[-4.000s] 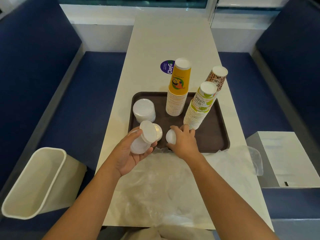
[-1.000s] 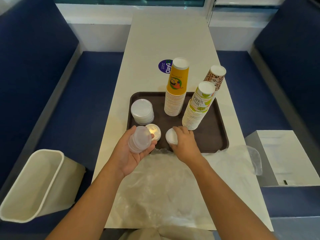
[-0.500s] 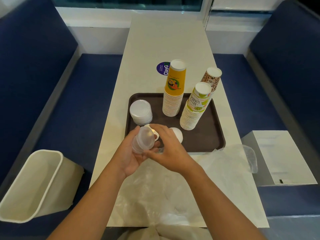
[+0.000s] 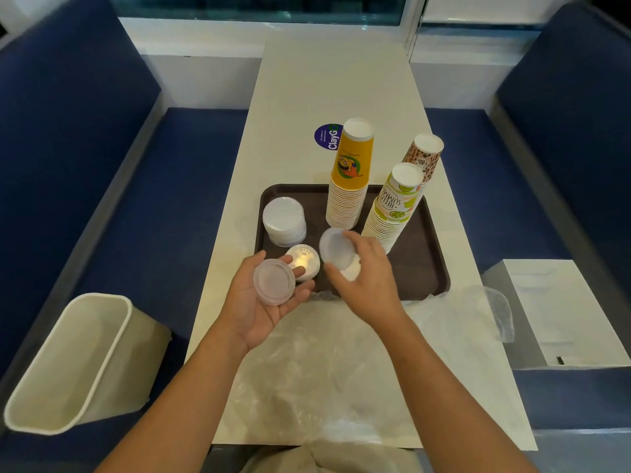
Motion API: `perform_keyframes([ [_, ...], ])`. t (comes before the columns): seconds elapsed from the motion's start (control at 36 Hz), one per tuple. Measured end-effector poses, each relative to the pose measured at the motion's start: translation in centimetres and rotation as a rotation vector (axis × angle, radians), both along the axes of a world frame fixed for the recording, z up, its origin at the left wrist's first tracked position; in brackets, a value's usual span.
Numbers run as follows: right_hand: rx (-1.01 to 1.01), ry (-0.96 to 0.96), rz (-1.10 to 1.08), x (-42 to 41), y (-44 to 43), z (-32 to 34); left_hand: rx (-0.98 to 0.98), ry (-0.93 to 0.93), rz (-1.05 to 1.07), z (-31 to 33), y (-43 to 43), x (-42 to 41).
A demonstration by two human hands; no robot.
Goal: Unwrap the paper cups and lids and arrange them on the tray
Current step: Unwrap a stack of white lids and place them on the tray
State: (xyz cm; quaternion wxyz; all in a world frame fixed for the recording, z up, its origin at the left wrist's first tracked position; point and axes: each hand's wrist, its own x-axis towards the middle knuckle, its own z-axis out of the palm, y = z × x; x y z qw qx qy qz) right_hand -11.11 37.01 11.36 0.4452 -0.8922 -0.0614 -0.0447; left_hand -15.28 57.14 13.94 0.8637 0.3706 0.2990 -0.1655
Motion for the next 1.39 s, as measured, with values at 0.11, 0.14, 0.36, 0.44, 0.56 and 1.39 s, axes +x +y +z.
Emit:
perform_keyframes([
  [0.11, -0.283, 0.102, -0.039, 1.1, -1.5, -2.0, -0.006, 0.042, 0.053, -0.4, 0.5, 0.2],
  [0.14, -0.325, 0.125, -0.034, 1.3, -1.6, -2.4, -0.002, 0.048, 0.054, -0.5, 0.5, 0.2],
  [0.36, -0.483, 0.170, 0.072, 1.8, -1.5, -4.7, 0.011, 0.068, 0.039, -0.4, 0.1, 0.8],
  [0.44, -0.463, 0.187, 0.084, 1.8, -1.5, -4.8, 0.020, 0.077, 0.038, -0.3, 0.0, 1.0],
  [0.56, -0.457, 0.200, 0.085, 1.6, -1.5, -4.9, 0.024, 0.078, 0.034, -0.3, 0.0, 1.1],
  [1.39, -0.175, -0.040, 0.315, -2.6, 4.2, 0.7, 0.083, 0.011, -0.068, 1.0, -1.4, 0.1],
])
